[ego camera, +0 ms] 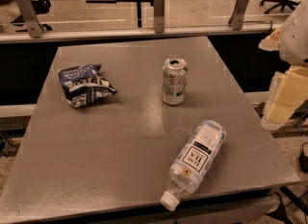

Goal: Move 7up can near blue chip bag

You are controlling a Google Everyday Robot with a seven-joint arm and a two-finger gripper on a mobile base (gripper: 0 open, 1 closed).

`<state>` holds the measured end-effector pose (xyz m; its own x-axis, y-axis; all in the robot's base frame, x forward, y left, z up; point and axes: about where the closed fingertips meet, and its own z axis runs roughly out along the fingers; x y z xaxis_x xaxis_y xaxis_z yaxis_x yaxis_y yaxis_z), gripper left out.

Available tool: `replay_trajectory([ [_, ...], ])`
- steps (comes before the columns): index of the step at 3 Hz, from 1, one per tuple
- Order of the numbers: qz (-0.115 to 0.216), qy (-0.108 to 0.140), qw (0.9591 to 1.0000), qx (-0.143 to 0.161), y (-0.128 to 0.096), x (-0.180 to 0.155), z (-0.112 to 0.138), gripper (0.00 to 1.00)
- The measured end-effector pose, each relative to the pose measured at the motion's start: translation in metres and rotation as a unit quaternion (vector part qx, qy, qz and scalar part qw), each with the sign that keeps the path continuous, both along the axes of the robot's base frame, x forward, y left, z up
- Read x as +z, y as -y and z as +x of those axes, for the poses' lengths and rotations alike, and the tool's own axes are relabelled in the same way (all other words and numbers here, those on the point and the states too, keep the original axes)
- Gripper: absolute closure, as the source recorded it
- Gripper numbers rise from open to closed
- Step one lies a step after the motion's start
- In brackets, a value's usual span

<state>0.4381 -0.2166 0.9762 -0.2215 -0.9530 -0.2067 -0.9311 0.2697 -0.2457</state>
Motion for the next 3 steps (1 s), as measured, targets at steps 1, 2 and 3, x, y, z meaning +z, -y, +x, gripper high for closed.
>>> replay_trajectory([
  [1,0.001,0.0,1.0,0.0,0.0,0.0,0.001,0.0],
  [2,0.024,0.008,0.9997,-0.006,-0.008,0.0,0.026,0.0],
  [3,0.057,0.021,0.9981,-0.003,-0.024,-0.005,0.064,0.0],
])
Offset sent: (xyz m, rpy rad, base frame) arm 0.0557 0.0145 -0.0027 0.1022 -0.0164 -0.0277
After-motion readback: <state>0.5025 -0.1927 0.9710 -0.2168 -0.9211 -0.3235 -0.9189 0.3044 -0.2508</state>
